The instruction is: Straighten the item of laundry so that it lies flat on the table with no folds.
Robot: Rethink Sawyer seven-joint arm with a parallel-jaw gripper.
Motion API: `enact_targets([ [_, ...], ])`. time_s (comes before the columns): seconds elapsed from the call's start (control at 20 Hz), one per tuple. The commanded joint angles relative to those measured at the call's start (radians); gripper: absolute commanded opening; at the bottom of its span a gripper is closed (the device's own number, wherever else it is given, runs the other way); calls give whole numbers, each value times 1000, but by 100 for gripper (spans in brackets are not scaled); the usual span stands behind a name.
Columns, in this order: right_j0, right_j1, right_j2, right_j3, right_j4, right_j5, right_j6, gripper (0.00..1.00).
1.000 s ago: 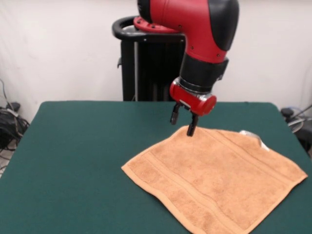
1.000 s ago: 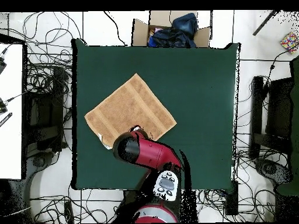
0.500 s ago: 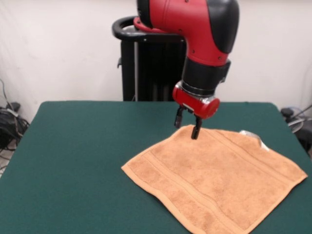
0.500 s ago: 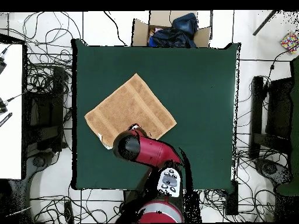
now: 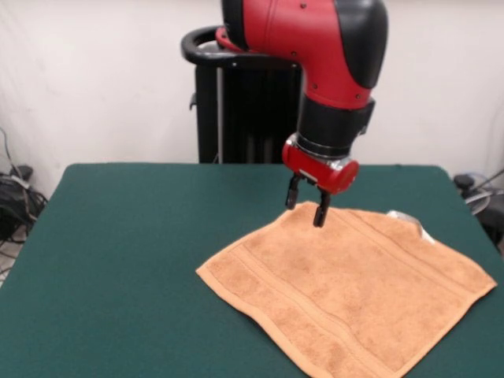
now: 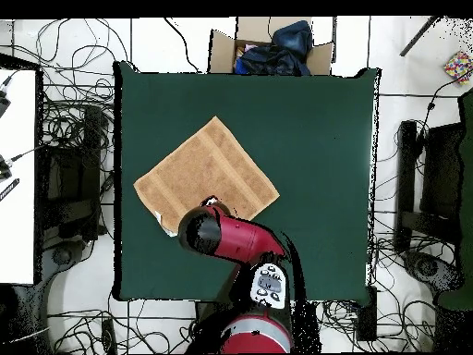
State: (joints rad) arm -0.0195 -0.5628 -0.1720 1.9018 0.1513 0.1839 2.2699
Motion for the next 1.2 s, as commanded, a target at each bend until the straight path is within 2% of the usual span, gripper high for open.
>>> enact_targets([
  [0.05, 8, 23, 38, -71, -33, 48, 51, 100],
  [0.45, 2, 26, 44, -66, -36, 31, 54, 100],
  [0.65, 23, 20, 73, -43, 1, 53, 94, 100],
  [0.95, 118, 22, 46, -8, 45, 29, 178, 100],
  [1.2, 243, 48, -58, -25, 60, 18, 219, 100],
])
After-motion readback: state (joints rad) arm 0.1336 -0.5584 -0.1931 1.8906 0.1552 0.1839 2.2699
